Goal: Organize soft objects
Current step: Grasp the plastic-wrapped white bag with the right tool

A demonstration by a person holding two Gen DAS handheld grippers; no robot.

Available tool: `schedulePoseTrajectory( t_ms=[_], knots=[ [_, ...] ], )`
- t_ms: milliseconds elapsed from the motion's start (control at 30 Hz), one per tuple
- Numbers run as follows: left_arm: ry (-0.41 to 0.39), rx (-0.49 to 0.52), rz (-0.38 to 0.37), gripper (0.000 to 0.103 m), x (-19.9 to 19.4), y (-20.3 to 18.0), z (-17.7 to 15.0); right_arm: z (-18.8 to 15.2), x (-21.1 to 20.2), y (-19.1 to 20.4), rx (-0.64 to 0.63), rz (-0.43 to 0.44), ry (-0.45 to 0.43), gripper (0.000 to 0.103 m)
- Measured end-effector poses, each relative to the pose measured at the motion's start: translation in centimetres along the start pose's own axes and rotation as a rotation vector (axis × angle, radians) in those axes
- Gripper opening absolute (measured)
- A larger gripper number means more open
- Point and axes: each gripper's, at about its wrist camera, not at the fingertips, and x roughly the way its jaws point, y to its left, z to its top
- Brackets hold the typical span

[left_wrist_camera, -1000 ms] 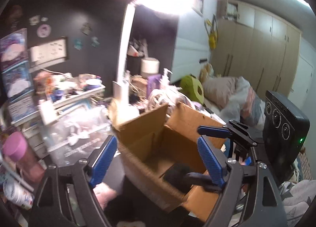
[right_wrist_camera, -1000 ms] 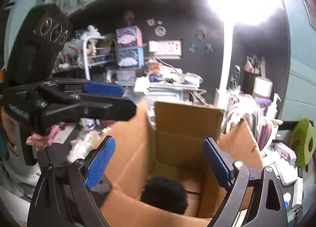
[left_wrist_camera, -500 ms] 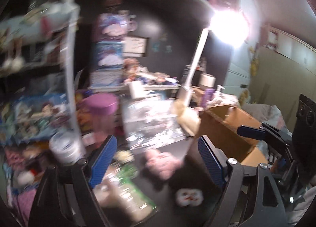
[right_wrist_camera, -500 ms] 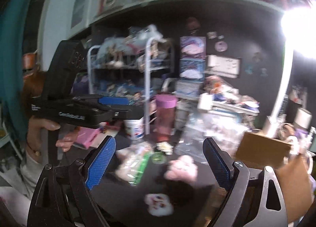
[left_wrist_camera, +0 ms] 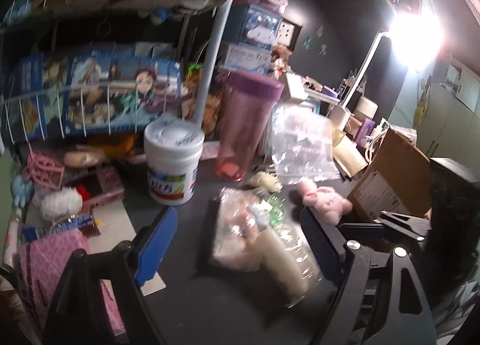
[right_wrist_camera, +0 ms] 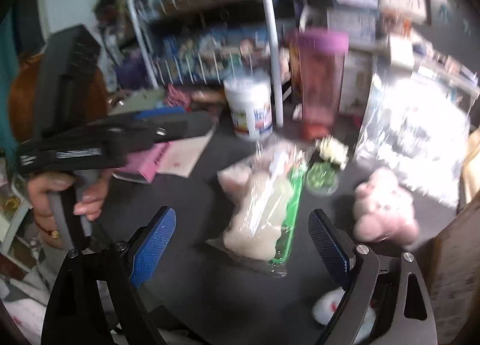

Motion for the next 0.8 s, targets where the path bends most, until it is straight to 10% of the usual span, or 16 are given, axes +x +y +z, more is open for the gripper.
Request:
schedulePoseTrajectory(
  t_ms=[200,800],
  knots=[
    [0.031,-0.024,-0.021,0.082,1.3,1.3,-1.2,0.0,3.9,-0.9,0.032,-0.005,0.079,0.087],
    [0.078,-0.003,-0.099,0.082,2.8,0.4,-1.5,-0.4,4.6,-1.7,0.020,-0.056,0.074,0.041]
  ],
)
